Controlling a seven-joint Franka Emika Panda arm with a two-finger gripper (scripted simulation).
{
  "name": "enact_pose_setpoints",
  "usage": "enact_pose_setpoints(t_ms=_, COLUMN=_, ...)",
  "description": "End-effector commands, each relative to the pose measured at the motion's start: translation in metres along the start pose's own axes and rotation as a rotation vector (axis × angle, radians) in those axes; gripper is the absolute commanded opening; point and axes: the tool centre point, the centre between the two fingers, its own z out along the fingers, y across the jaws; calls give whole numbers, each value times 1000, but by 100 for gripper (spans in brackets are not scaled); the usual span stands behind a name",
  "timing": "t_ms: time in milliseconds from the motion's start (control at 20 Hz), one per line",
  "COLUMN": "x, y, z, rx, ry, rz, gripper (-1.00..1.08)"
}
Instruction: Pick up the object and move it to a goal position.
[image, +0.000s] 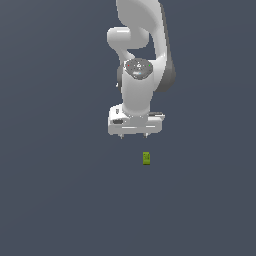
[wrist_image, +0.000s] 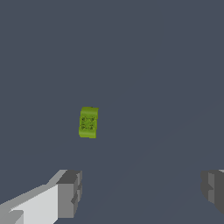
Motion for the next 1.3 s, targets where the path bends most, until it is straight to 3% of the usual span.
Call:
enact_pose_setpoints(t_ms=0, x=0, y=0, z=0, rx=0, ry=0, rz=0, gripper=100)
enact_pose_setpoints(t_ms=500, x=-7, y=-28, z=9, rx=23, ry=-39, rz=-45, gripper=100)
enact_pose_setpoints(t_ms=900, x=-2, y=-31, z=19, rx=21, ry=-34, rz=-30, gripper=100)
enact_pose_setpoints(t_ms=1250, x=11, y=-45, z=53, rx=15, ry=-21, rz=15, gripper=100)
